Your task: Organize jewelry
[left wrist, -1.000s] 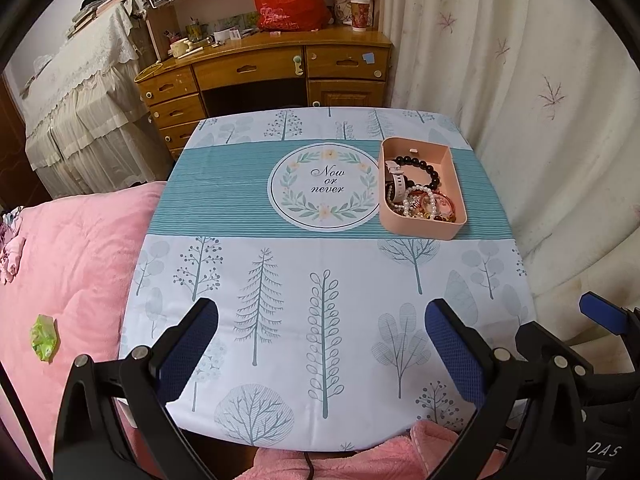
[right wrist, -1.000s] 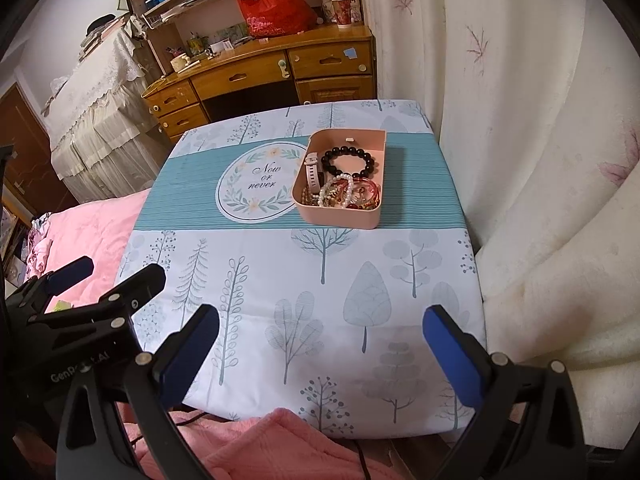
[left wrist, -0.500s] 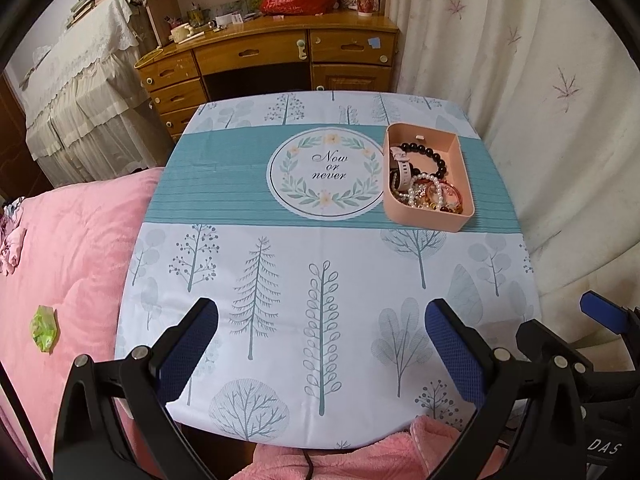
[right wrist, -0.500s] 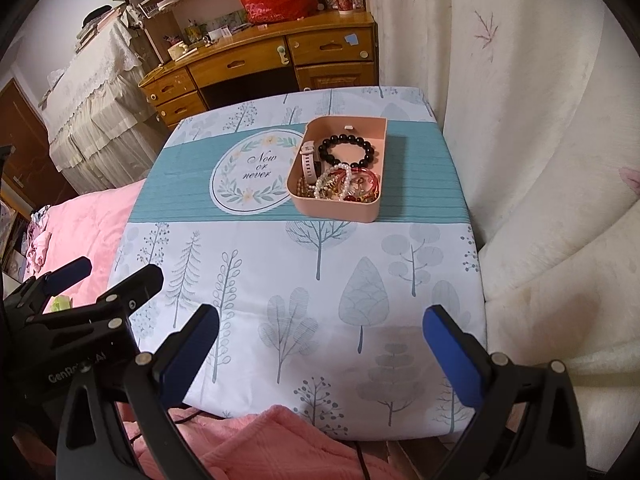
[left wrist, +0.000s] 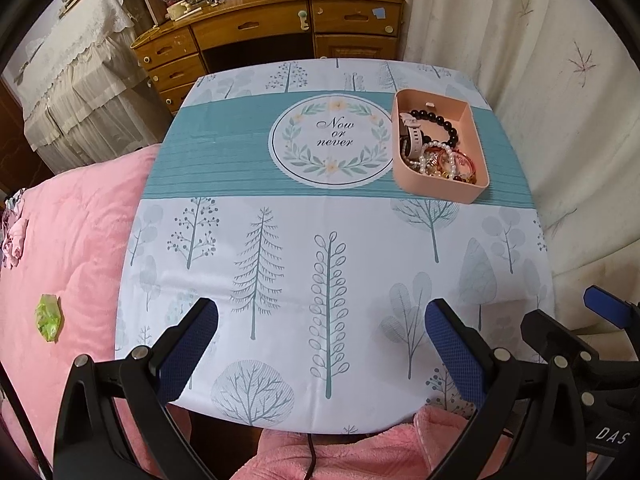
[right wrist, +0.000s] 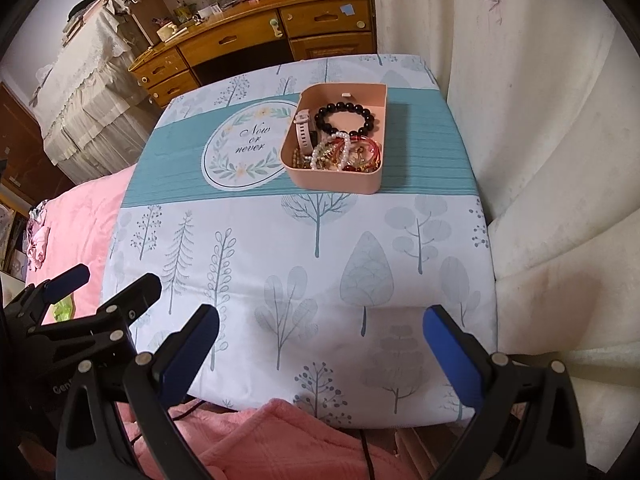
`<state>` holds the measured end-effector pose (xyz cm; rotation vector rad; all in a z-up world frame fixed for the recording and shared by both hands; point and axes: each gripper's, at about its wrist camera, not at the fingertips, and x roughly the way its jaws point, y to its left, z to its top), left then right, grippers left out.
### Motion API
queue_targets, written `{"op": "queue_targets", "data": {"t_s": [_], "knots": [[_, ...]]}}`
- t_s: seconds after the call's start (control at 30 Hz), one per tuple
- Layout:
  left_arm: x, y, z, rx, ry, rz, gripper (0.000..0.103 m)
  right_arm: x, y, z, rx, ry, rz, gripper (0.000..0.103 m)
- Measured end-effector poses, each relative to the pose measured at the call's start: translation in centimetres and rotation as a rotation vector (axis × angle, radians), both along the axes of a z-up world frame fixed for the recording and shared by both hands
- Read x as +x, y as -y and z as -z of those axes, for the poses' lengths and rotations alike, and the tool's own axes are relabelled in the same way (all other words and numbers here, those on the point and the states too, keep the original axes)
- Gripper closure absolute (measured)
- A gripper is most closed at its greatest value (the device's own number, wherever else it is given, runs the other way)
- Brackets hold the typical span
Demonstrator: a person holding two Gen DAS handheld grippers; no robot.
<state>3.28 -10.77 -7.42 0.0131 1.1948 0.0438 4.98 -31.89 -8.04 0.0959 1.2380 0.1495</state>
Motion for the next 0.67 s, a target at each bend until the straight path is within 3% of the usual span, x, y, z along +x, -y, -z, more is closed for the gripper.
{"op": "queue_targets", "data": {"t_s": [0.5, 0.67], "knots": [[1.9, -2.4, 0.7, -0.023, -0.047, 0.046, 0.001, 1.1, -2.0, 0.5, -0.035, -0.036, 0.057, 0.001], [2.2, -3.5, 2.1, -0.044, -0.101, 0.065, 0.001, 1.5, -1.2, 1.3, -0.066, -0.082, 0.166, 0.001]]}}
